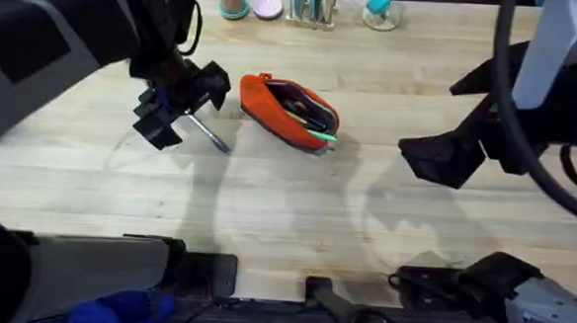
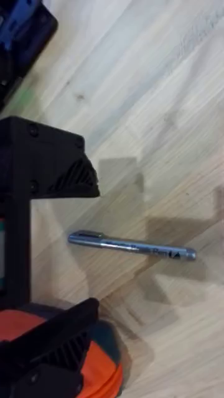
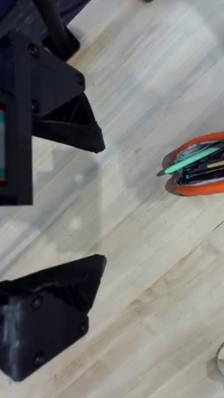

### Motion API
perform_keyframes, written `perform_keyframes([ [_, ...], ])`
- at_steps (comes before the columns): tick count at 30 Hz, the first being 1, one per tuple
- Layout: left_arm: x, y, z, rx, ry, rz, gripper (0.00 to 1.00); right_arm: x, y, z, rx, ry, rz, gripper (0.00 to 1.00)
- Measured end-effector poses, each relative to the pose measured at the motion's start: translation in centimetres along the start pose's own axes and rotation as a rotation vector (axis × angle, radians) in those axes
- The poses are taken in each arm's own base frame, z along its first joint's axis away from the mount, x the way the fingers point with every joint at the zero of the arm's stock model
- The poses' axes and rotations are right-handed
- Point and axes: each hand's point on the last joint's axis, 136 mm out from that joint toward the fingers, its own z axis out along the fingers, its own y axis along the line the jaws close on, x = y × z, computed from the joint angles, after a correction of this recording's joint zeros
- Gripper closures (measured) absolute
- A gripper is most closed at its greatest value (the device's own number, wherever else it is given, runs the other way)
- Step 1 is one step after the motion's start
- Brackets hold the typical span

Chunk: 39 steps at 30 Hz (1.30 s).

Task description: Unzip the bag, pick up the pens from the table one at a time and place them inside, then zip the bag closed.

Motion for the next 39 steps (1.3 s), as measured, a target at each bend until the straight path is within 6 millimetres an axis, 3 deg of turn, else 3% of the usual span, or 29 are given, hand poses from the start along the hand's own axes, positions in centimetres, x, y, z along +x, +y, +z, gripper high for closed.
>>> perform_keyframes([
  [16,-0.3,0.0,3.2,0.054,-0.005,-0.006,0.077,0.0,0.0,0.0,0.0,0.001,0.0,0.006],
  [21,-0.4,0.3,5.0,0.012,0.027,-0.014,0.111,0.0,0.0,0.0,0.0,0.001,0.0,0.005],
  [22,-0.4,0.2,5.0,0.016,0.027,-0.016,0.137,0.0,0.0,0.0,0.0,0.001,0.0,0.005],
  [26,-0.5,0.6,5.0,0.004,0.027,-0.017,0.395,0.0,0.0,0.0,0.0,0.001,0.0,0.005],
  [31,-0.6,-0.1,5.0,0.033,0.03,-0.015,0.879,0.0,0.0,0.0,-0.001,0.001,0.0,0.005],
  [32,-0.7,-0.1,5.0,0.035,0.027,-0.014,0.937,0.0,0.0,0.0,0.0,0.001,0.0,0.005],
  [39,-0.7,-0.1,5.0,0.037,0.026,-0.017,0.958,0.0,0.0,0.0,0.0,0.001,0.0,0.004],
])
